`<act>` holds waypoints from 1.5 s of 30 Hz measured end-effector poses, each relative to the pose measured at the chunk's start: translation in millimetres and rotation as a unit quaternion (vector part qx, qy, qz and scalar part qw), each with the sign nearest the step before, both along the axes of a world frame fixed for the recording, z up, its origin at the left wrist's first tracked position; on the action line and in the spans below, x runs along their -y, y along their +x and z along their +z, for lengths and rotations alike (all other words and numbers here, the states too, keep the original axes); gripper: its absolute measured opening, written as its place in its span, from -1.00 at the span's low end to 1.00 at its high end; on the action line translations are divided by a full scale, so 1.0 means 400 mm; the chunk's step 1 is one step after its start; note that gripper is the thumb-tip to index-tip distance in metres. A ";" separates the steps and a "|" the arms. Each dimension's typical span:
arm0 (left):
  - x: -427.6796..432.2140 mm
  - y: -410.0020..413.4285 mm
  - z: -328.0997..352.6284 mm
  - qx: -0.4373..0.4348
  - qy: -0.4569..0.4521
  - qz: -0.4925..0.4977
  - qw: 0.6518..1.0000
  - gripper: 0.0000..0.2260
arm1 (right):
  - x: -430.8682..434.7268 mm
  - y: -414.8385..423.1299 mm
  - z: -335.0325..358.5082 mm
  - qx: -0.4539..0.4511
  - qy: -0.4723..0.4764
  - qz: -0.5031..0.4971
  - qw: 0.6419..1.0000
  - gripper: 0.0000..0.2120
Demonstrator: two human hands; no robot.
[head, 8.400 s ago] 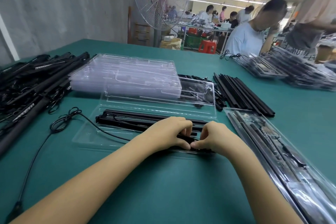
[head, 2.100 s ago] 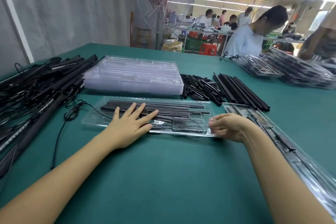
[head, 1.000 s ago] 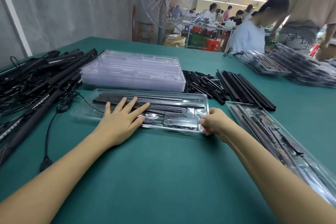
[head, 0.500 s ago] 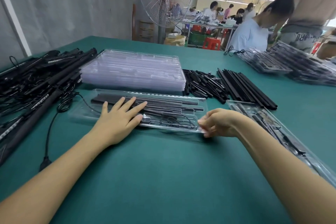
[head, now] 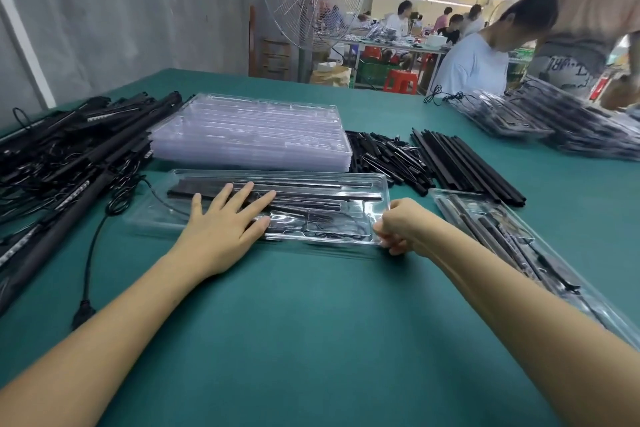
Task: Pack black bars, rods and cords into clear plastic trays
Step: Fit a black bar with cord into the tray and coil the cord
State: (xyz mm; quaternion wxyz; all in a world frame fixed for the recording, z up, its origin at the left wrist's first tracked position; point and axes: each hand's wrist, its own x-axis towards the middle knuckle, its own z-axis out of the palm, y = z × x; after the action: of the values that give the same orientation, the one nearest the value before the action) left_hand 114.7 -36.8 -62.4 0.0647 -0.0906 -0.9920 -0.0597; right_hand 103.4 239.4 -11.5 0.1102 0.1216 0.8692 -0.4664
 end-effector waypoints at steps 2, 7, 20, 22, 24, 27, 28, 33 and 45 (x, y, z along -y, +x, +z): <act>0.000 -0.001 -0.001 -0.002 -0.001 0.003 1.000 -0.53 | 0.001 -0.004 -0.002 0.000 -0.006 0.002 1.000 -0.81; 0.001 -0.003 -0.003 -0.005 -0.001 0.007 1.000 -0.54 | -0.014 -0.006 -0.002 0.011 -0.069 0.008 0.998 -0.83; 0.013 -0.006 -0.001 -0.003 0.017 0.009 1.000 -0.33 | -0.041 -0.035 0.015 0.087 -0.238 0.025 0.967 -0.78; 0.012 -0.006 0.000 -0.006 0.017 0.011 1.000 -0.33 | -0.022 -0.041 0.012 0.060 -0.242 -0.017 0.968 -0.77; 0.012 -0.004 0.003 -0.003 0.016 0.014 1.000 -0.32 | -0.004 -0.046 0.005 0.045 -0.234 -0.044 0.970 -0.76; 0.009 0.000 0.009 0.000 0.015 0.017 1.000 -0.31 | 0.005 -0.052 -0.003 0.032 -0.207 -0.064 0.976 -0.74; 0.008 0.001 0.012 0.003 0.014 0.018 1.000 -0.31 | 0.004 -0.052 -0.004 0.032 -0.207 -0.068 0.975 -0.73; 0.007 0.002 0.018 0.015 0.015 0.015 1.000 -0.30 | -0.013 -0.048 -0.007 0.032 -0.233 -0.075 0.969 -0.75; -0.039 0.070 0.099 -0.204 0.306 -0.006 0.930 -0.80 | -0.065 -0.042 0.001 0.026 -0.293 -0.092 0.951 -0.73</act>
State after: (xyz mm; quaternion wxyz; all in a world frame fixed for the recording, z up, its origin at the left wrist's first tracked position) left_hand 142.7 -21.3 -22.9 0.2904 -0.0823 -0.8903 -0.3411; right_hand 86.7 265.5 -11.2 0.1202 0.1751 0.6761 -0.7056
